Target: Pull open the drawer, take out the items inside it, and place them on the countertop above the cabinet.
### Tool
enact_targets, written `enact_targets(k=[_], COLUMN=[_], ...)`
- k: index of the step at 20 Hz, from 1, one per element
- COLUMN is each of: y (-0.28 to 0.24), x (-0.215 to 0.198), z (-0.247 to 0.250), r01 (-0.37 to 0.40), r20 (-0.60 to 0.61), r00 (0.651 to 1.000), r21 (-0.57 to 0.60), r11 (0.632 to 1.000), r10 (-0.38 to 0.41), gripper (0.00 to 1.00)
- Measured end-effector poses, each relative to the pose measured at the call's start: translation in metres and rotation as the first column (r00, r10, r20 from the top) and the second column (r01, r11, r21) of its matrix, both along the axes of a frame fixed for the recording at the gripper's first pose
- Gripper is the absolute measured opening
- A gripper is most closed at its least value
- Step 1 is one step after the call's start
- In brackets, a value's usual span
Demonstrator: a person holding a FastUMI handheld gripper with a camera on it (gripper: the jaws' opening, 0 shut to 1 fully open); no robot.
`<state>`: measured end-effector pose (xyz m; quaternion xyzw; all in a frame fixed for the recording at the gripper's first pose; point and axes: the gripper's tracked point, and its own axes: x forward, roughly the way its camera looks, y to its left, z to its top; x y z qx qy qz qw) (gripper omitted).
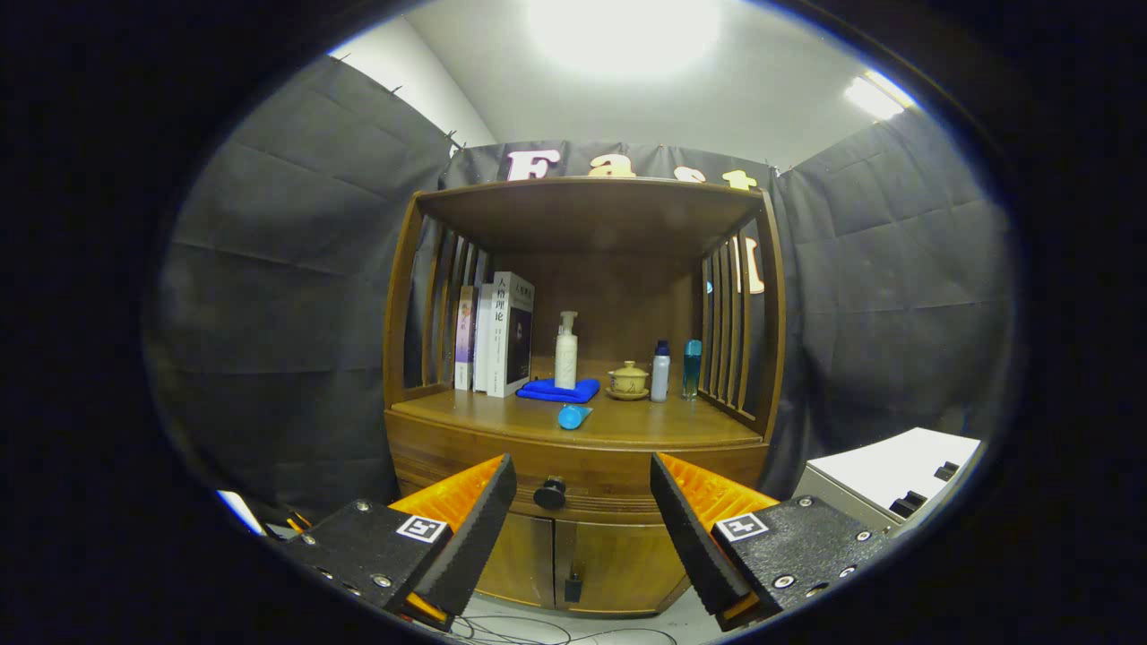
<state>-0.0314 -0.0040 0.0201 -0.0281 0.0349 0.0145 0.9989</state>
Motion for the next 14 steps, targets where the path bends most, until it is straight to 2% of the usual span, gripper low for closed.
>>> enact_targets(k=[14], y=[0.004], x=[-0.003], z=[-0.022], r01=[-0.002], r20=[-0.022], r00=[1.000], r21=[-0.019], r11=[1.000], r10=[0.002], gripper=[0.93])
